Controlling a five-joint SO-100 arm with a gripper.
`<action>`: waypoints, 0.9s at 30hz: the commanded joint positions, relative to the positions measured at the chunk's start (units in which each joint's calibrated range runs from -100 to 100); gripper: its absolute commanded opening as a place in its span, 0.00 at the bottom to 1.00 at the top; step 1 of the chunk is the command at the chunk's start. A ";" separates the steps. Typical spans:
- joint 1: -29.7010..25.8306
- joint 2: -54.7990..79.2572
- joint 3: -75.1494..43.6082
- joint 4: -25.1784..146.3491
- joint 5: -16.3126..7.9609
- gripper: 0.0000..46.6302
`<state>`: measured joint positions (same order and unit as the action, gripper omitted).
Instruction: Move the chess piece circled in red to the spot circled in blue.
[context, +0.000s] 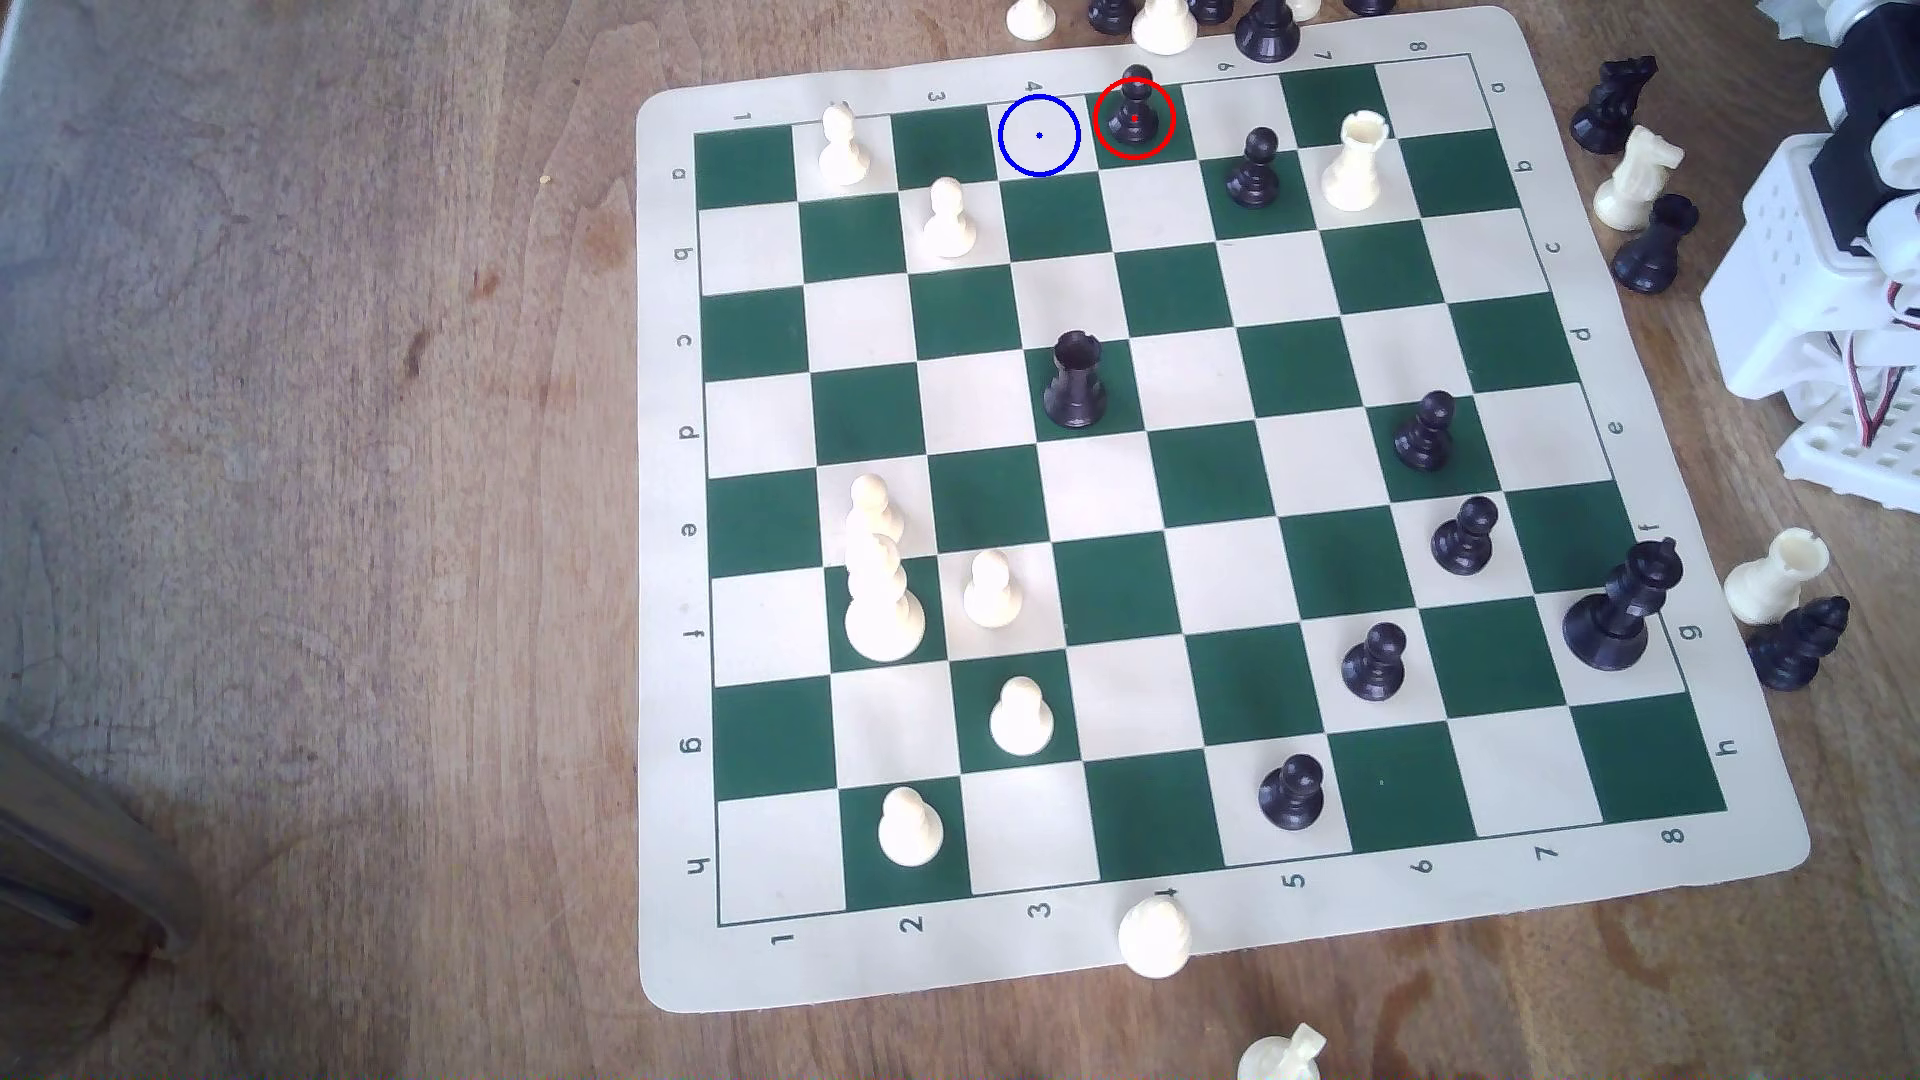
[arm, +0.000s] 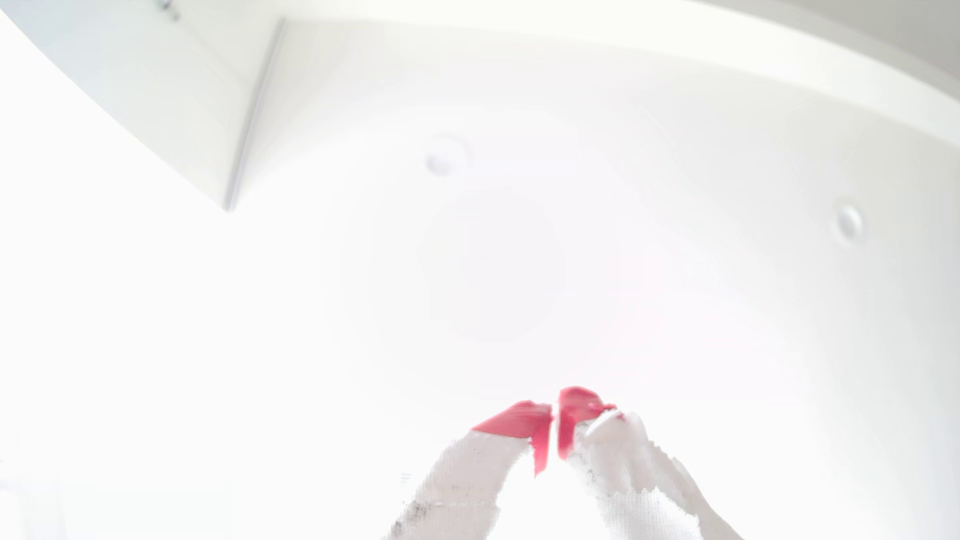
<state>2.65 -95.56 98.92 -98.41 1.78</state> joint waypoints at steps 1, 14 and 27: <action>-0.43 -0.28 0.99 -1.35 0.15 0.00; -0.43 -0.28 0.99 -1.35 0.15 0.00; -1.21 -0.28 0.99 13.31 -0.20 0.00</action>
<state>2.65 -95.56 98.92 -97.21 1.68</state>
